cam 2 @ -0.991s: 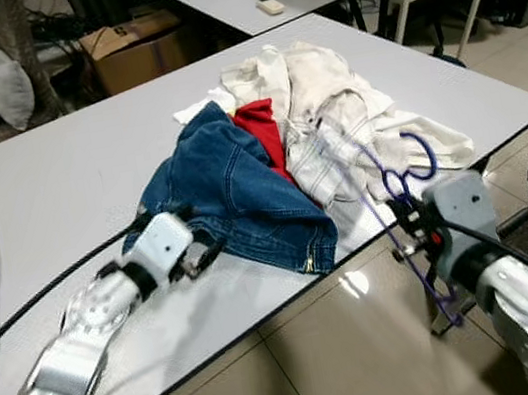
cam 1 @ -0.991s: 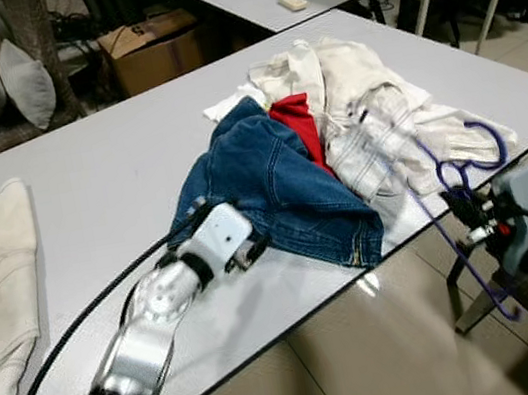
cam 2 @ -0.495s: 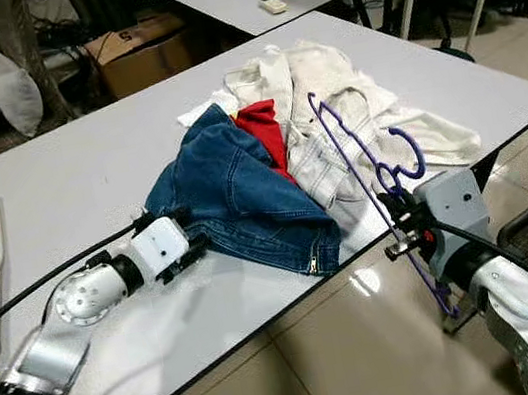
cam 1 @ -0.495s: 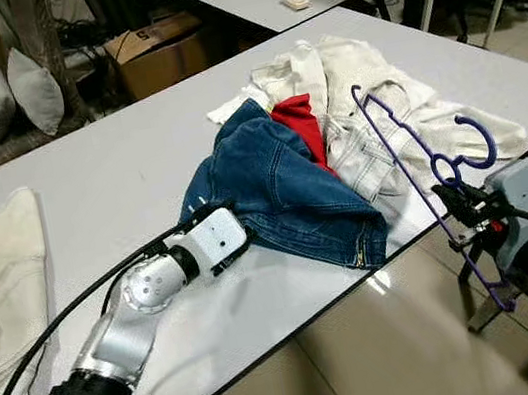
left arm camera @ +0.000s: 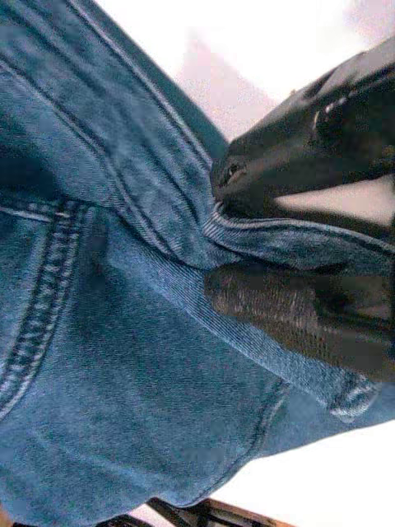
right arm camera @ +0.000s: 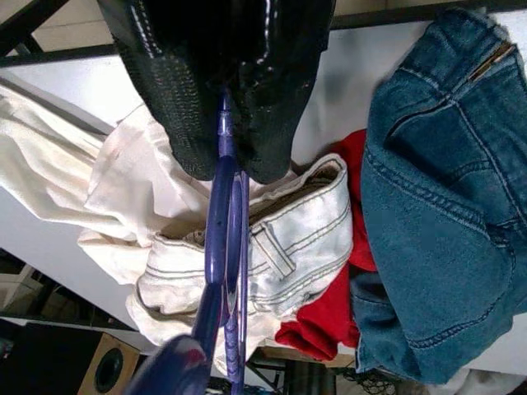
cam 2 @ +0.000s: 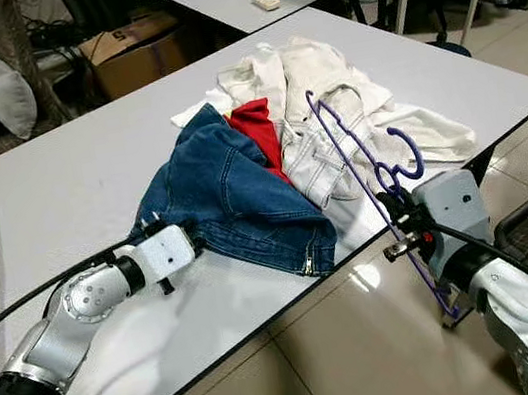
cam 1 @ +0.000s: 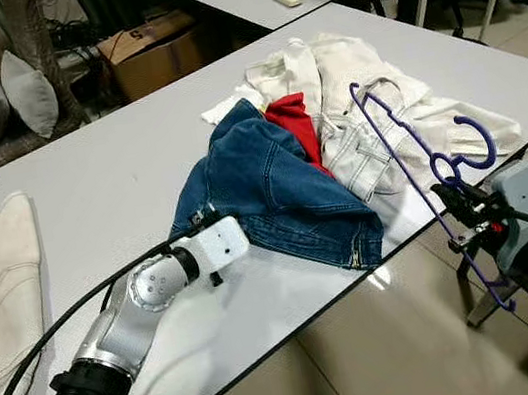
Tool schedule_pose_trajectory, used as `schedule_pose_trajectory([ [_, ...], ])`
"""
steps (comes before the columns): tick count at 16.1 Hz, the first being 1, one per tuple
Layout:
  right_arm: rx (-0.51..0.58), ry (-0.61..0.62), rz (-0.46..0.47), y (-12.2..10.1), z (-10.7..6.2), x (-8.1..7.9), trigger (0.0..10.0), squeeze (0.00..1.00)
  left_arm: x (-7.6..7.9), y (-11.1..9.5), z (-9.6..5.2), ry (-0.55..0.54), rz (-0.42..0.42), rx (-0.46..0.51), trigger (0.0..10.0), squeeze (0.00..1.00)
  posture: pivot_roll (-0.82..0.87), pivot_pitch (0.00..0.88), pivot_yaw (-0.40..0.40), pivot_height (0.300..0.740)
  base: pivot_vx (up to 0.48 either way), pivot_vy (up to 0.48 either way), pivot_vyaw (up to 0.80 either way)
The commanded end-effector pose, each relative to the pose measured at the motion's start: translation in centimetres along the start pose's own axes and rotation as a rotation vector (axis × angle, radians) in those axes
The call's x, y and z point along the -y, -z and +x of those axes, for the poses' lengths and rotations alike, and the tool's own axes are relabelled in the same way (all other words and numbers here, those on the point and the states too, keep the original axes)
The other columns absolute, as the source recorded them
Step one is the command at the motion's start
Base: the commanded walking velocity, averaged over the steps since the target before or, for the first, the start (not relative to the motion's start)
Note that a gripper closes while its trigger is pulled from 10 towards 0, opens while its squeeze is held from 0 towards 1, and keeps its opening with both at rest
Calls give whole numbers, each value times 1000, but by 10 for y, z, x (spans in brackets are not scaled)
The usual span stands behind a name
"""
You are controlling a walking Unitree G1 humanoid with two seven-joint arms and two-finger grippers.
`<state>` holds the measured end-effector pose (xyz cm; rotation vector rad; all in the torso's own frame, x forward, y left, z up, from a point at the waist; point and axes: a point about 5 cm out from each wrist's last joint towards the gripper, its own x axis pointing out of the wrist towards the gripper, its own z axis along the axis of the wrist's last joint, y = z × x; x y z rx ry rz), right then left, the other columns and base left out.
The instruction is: Hang hanger
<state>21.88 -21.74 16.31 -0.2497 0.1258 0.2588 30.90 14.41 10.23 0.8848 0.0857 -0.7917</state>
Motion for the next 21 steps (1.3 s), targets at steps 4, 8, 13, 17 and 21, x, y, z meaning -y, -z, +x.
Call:
schedule_pose_trajectory([
  [4, 28, -29, -8, -5, 7, -4, 10000, 0, -12, 7, -3, -53, 65, -47, 0, 0, -297, 34, 91, 740, 0, 0, 0],
  [8, 40, -45, -12, -7, 11, -6, 10000, 0, -12, 5, -3, -69, 19, -15, 0, 0, -289, 27, 83, 740, 0, 0, 0],
  [13, 180, -486, 30, -39, -8, -35, 10000, 0, -66, -19, -7, -313, -190, 112, 0, 0, -277, 1, 78, 740, 0, 0, 0],
  [17, 105, -785, 59, -35, -26, -61, 10000, 0, -119, -36, -25, -425, -187, 163, 0, 0, -255, 0, 72, 740, 0, 0, 0],
  [21, -72, -731, -10, -10, -15, -52, 10000, 0, -152, -35, -53, -445, -159, 166, 0, 0, -230, 0, 63, 740, 0, 0, 0],
])
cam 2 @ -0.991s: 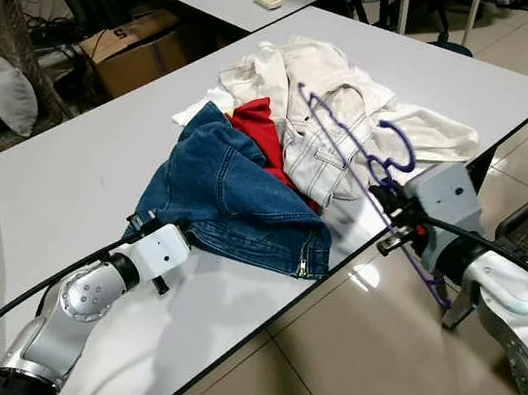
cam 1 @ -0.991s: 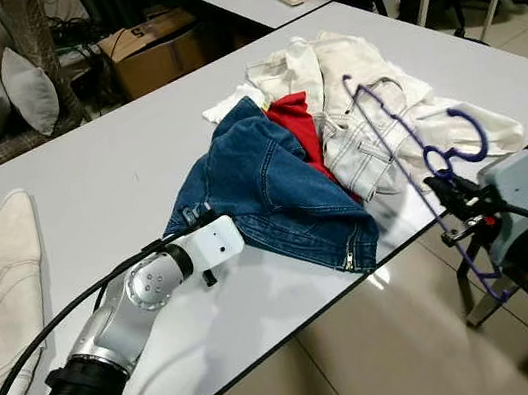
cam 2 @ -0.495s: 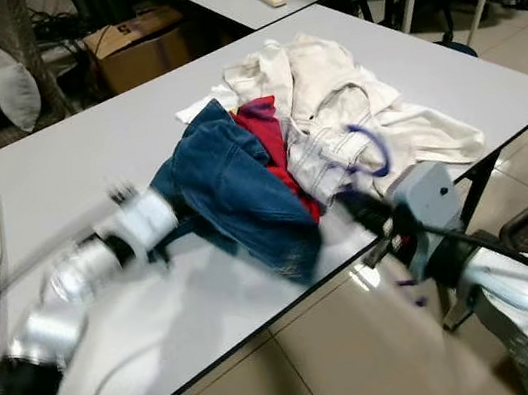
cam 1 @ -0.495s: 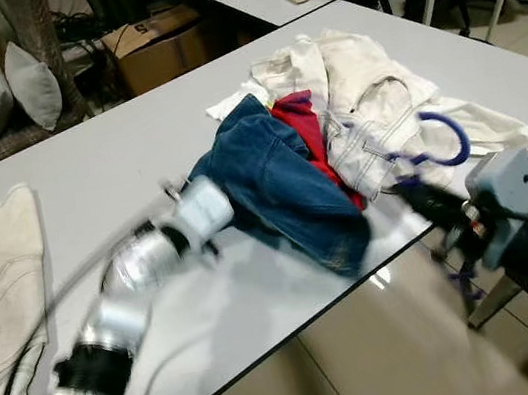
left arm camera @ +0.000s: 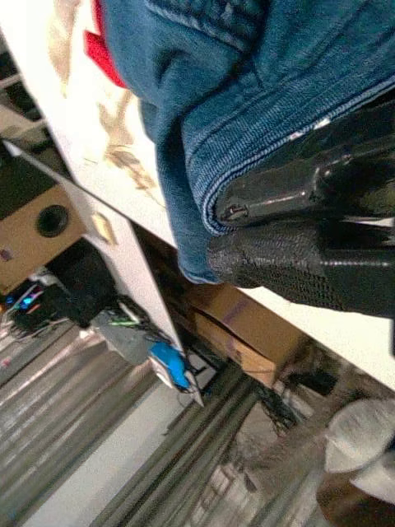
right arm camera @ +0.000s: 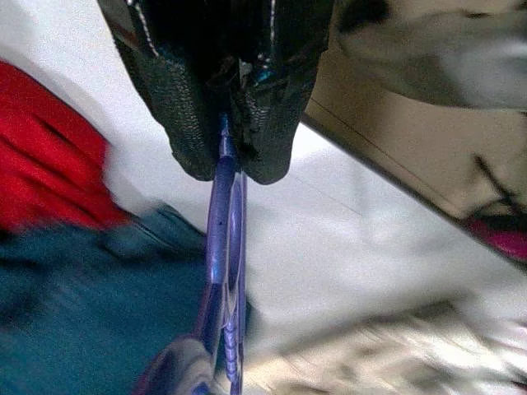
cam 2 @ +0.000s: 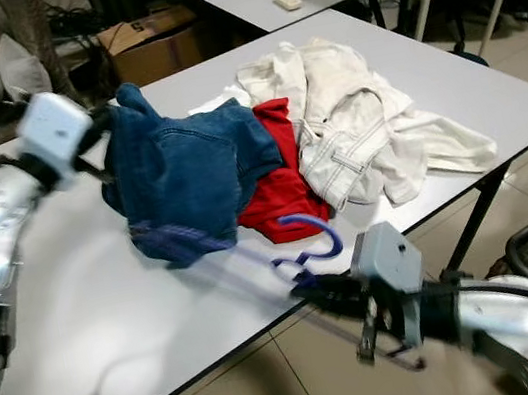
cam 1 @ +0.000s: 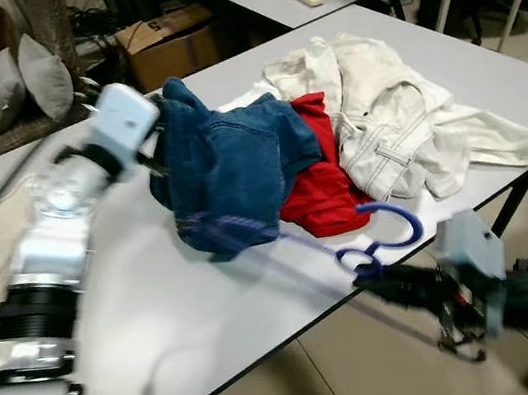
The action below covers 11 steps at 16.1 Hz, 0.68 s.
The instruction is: Hang hanger
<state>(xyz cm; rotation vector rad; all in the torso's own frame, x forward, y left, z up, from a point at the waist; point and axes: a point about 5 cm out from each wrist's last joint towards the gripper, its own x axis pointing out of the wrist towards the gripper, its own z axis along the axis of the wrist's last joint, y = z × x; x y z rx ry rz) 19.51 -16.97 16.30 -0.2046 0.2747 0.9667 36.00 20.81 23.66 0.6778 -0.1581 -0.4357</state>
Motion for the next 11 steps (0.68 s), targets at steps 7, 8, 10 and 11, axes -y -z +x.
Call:
schedule_pose_trajectory([
  [7, -8, 215, -92, -9, 25, 62, 10000, 0, -39, 16, -50, 74, 130, -152, 0, 0, -165, 0, 34, 740, 0, 0, 0],
  [8, 3, 203, -119, -14, 33, 68, 10000, 0, -43, 20, -62, 117, 146, -196, 0, 0, -160, 0, 32, 740, 0, 0, 0],
  [10, 49, 198, -153, -27, 49, 79, 10000, 0, -46, 26, -83, 208, 160, -267, 0, 0, -142, 0, 22, 740, 0, 0, 0],
  [11, 115, 208, -172, -43, 64, 87, 10000, 0, -43, 24, -101, 313, 122, -289, 0, 0, -113, 0, 5, 740, 0, 0, 0],
])
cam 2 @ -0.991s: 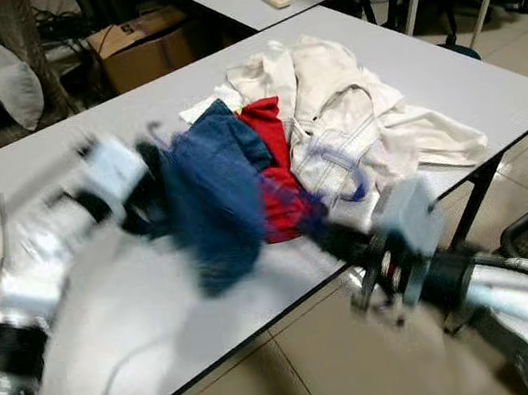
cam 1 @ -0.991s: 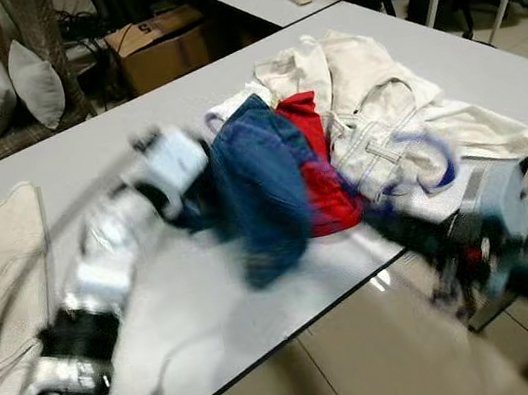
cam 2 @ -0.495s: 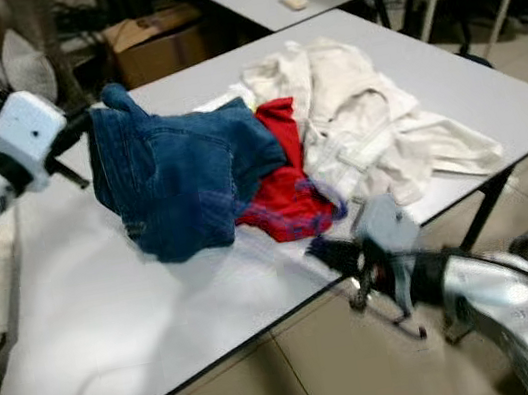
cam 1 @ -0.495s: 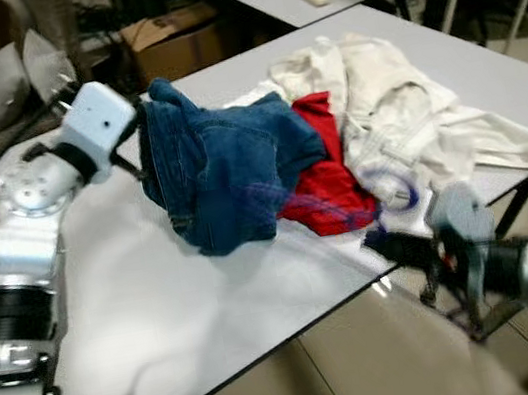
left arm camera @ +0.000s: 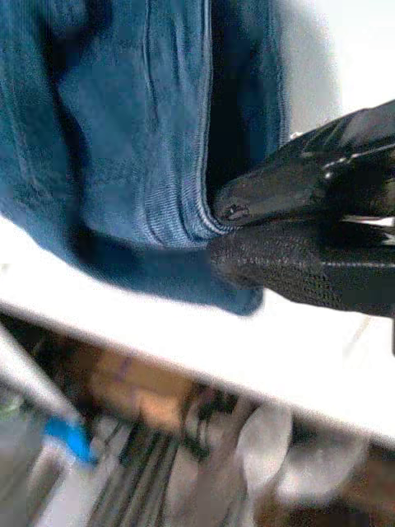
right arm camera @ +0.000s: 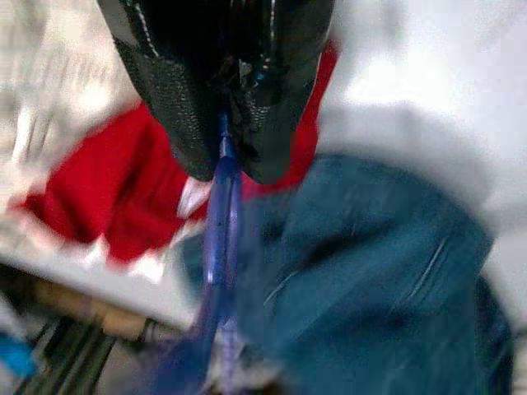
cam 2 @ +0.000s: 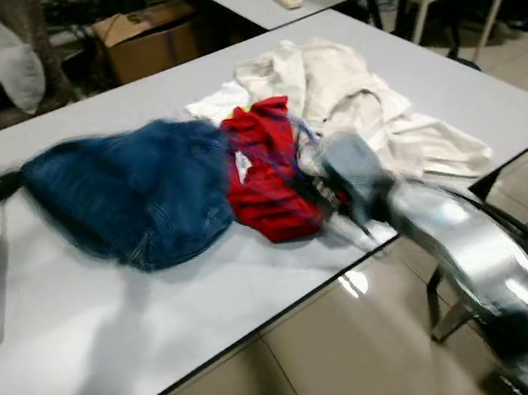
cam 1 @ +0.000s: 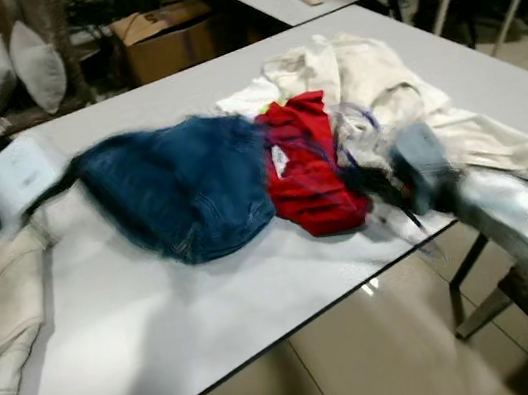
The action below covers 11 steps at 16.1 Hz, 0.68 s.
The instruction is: Hang hanger
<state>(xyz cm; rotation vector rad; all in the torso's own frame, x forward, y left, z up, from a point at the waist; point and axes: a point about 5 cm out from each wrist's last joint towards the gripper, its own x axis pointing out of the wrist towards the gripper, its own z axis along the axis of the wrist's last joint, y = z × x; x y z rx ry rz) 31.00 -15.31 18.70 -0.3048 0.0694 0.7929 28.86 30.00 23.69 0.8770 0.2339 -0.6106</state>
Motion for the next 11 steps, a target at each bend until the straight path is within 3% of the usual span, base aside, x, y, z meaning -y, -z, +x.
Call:
schedule_pose_trajectory([
  [1, 44, 8, -32, -8, 9, 4, 10000, 0, 3, -12, -10, 87, -29, 49, 0, 0, -108, 0, 2, 740, 0, 0, 0],
  [3, 121, 8, -22, -19, 27, 4, 10000, 0, 21, -32, -16, 198, -135, 172, 0, 0, -69, 0, -15, 740, 0, 0, 0],
  [5, 148, 42, -22, -18, 29, 6, 10000, 0, 28, -46, -3, 173, -188, 259, 0, 0, -69, 0, -5, 740, 0, 0, 0],
  [8, 144, -50, -16, -9, -3, -4, 10000, 0, 12, -67, 44, -84, -311, 318, 0, 0, -108, 0, 35, 740, 0, 0, 0],
  [11, 74, -123, -22, 2, -36, -22, 10000, 0, 4, -83, 70, -152, -326, 333, 0, 0, -151, 0, 86, 740, 0, 0, 0],
])
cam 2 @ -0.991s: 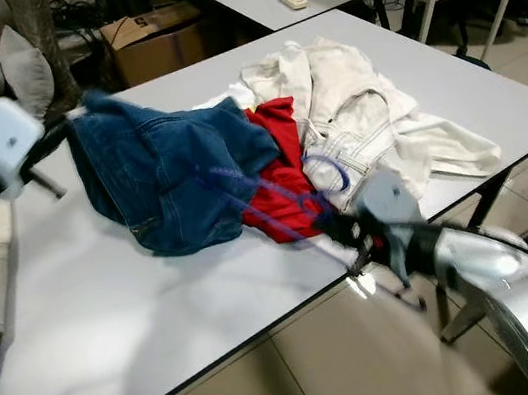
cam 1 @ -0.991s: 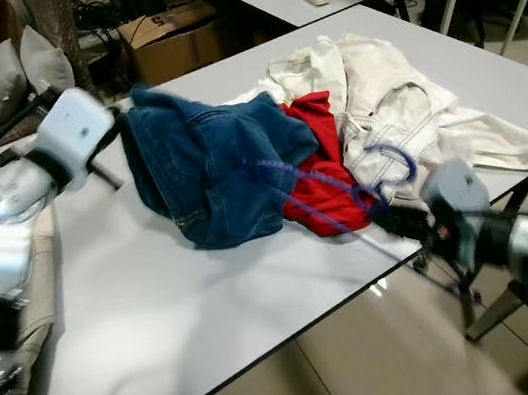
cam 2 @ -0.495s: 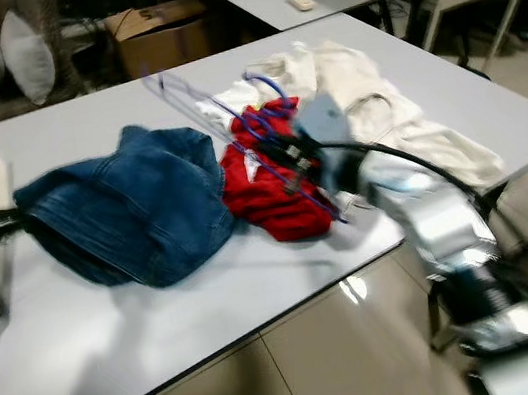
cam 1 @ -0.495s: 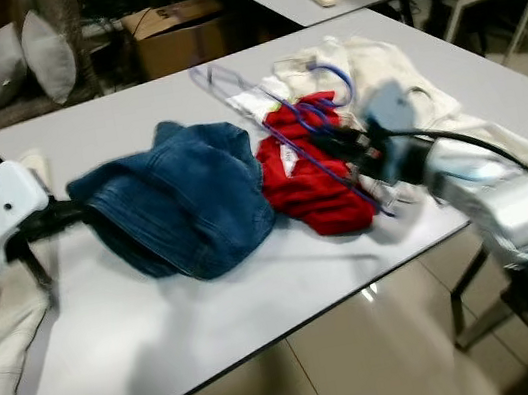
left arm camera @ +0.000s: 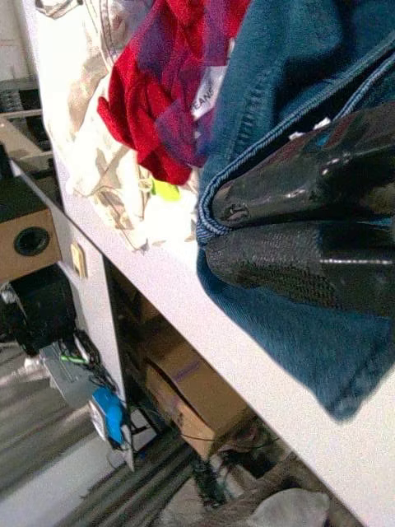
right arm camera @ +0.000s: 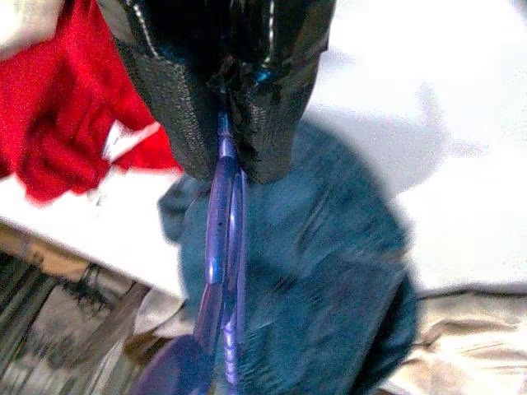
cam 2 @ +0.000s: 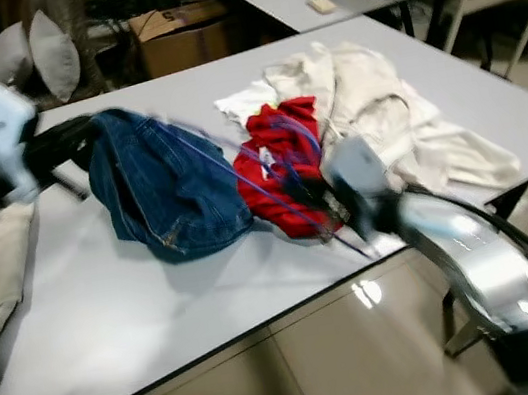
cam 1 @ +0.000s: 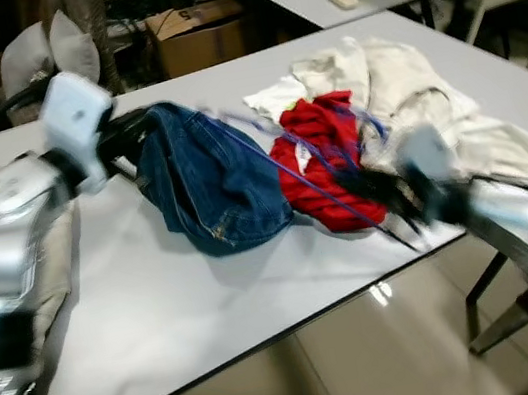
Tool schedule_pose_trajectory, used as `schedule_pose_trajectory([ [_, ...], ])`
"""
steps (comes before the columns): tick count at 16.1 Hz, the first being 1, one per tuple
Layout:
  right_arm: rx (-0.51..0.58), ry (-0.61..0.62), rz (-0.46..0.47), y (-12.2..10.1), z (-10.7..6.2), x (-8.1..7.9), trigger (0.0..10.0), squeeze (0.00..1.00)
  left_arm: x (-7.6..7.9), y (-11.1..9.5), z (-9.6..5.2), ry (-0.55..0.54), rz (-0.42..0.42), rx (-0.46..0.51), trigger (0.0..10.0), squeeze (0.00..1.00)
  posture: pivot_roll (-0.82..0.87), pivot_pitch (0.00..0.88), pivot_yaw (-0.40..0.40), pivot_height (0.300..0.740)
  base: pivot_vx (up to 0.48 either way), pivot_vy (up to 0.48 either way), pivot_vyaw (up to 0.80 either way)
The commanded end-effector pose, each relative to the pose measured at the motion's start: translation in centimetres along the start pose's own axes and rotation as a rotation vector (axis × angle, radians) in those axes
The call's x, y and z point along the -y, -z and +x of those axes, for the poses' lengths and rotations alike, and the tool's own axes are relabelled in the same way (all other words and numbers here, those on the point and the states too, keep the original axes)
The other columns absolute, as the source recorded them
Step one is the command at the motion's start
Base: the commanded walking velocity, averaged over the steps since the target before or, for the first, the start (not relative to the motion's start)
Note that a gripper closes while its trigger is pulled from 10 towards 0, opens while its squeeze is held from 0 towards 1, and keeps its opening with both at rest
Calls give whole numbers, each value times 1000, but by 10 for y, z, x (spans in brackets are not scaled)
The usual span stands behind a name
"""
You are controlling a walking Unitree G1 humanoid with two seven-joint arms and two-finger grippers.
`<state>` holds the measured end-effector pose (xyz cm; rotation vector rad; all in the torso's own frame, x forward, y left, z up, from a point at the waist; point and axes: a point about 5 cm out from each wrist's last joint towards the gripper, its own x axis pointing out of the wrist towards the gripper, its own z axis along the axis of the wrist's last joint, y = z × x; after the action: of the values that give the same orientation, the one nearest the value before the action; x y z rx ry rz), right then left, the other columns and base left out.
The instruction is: Hang hanger
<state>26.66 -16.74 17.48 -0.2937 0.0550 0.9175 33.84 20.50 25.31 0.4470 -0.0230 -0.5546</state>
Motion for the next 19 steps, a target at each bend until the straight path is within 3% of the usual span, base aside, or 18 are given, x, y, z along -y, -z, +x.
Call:
schedule_pose_trajectory([
  [1, 25, -19, -19, -11, -6, -3, 10000, 0, -2, -7, 6, -19, 25, 14, 0, 0, -157, 0, 93, 740, 0, 0, 0],
  [2, 19, -36, -8, -13, -15, -9, 10000, 0, -5, -10, 13, -42, 33, 18, 0, 0, -164, 0, 106, 740, 0, 0, 0],
  [3, 41, -114, 42, -20, -26, -26, 10000, 0, -8, -15, 20, -56, 48, 26, 0, 0, -171, 0, 113, 740, 0, 0, 0],
  [5, 24, -185, 66, -22, -30, -38, 10000, 0, -7, -16, 23, -40, 61, 20, 0, 0, -178, 0, 117, 740, 0, 0, 0],
  [10, -216, -327, 100, 1, -35, -52, 10000, 0, -17, -8, 10, -66, 104, -15, 0, 0, -160, 0, 86, 740, 0, 0, 0],
  [11, -279, -277, 72, 11, -33, -44, 10000, 0, -19, -7, 4, -54, 115, -26, 0, 0, -156, 0, 81, 740, 0, 0, 0],
  [12, -310, -142, 27, 18, -24, -23, 10000, 0, -18, -4, -7, 14, 147, -47, 0, 0, -153, 0, 77, 740, 0, 0, 0],
  [14, -287, 7, -9, 15, -12, 0, 10000, 0, -12, 0, -19, 126, 231, -64, 0, 0, -149, 0, 73, 740, 0, 0, 0],
  [15, -241, 79, -22, 9, -4, 12, 10000, 0, -14, 6, -28, 159, 266, -108, 0, 0, -145, 0, 69, 740, 0, 0, 0],
  [16, -128, 194, -48, -6, 9, 31, 10000, 0, -20, 15, -44, 193, 300, -180, 0, 0, -138, 0, 65, 740, 0, 0, 0],
  [18, 95, 262, -30, -38, 21, 45, 10000, 0, -35, 16, -62, 155, 335, -237, 0, 0, -125, 0, 52, 740, 0, 0, 0],
  [19, 154, 290, -28, -47, 22, 49, 10000, 0, -40, 15, -69, 146, 336, -251, 0, 0, -122, 0, 50, 740, 0, 0, 0],
])
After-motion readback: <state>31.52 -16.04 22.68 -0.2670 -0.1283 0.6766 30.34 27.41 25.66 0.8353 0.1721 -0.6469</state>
